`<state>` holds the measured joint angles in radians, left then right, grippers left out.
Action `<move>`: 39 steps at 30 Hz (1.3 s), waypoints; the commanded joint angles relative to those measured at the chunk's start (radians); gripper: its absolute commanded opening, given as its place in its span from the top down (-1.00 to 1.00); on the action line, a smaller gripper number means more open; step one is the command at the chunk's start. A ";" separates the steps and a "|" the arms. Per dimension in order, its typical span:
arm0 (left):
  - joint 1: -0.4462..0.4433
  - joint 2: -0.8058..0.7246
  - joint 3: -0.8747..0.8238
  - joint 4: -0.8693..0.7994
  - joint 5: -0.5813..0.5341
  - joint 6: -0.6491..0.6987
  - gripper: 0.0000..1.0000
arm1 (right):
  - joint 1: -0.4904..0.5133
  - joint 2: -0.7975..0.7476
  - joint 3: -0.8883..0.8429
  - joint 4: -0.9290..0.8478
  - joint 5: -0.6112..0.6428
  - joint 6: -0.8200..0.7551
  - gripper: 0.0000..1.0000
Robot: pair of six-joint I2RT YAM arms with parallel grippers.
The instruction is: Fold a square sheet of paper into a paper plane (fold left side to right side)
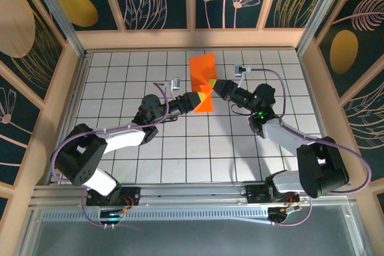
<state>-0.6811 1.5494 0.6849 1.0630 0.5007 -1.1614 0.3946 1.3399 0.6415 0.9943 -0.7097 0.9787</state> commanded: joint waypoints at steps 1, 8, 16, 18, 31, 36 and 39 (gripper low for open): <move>-0.005 0.005 0.028 0.077 0.007 -0.027 -0.31 | 0.006 0.007 -0.017 0.060 -0.013 0.004 1.00; -0.007 0.001 0.018 0.062 -0.011 -0.023 0.08 | 0.007 0.014 -0.026 0.040 -0.005 -0.011 0.87; -0.006 -0.047 0.028 -0.109 -0.048 0.062 0.67 | 0.005 -0.031 -0.014 -0.105 0.031 -0.112 0.46; -0.005 -0.069 0.037 -0.191 -0.065 0.100 0.78 | 0.003 -0.061 0.001 -0.205 0.059 -0.177 0.35; -0.007 -0.052 0.399 -1.296 -0.491 0.636 1.00 | 0.020 -0.146 0.143 -1.091 0.814 -0.626 -0.40; -0.032 0.028 0.554 -1.559 -0.731 0.736 1.00 | 0.012 -0.144 0.099 -1.123 0.989 -0.624 -0.80; -0.070 0.059 0.616 -1.660 -0.873 0.744 1.00 | -0.005 -0.142 0.067 -1.107 1.024 -0.604 -0.98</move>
<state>-0.7185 1.5814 1.2442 -0.3695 -0.1707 -0.4931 0.4038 1.2034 0.7372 -0.0765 0.1814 0.3824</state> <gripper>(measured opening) 0.048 0.981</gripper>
